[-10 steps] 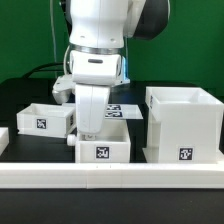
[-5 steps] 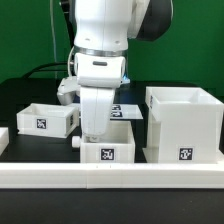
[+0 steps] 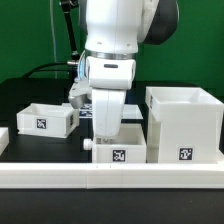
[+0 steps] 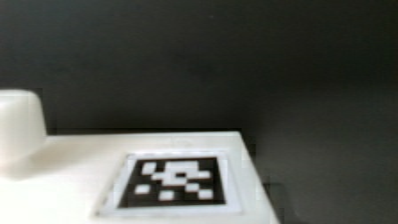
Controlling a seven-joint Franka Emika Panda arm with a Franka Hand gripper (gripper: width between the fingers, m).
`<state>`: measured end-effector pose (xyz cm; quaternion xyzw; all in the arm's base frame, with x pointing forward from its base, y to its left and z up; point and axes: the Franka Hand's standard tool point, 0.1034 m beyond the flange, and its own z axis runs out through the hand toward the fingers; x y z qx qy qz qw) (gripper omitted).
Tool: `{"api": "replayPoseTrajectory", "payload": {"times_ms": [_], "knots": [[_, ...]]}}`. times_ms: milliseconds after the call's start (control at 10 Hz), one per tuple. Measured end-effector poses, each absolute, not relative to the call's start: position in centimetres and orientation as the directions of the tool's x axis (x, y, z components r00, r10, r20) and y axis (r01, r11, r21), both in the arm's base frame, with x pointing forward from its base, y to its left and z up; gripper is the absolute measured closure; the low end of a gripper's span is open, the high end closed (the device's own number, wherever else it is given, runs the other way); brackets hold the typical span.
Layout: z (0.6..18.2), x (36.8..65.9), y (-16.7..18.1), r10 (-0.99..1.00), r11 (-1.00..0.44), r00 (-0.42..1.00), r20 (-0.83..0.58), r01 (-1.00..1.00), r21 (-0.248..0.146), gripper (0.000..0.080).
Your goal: Assemble drawer
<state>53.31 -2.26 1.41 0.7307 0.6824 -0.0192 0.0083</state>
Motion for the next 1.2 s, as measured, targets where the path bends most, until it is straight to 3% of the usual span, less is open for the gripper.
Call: {"api": "replayPoseTrajectory", "payload": {"times_ms": [1200], "knots": [[0.9,53.4,-0.8,0.999,-0.030,0.030,-0.033,1.000,-0.005,0.0757]]}}
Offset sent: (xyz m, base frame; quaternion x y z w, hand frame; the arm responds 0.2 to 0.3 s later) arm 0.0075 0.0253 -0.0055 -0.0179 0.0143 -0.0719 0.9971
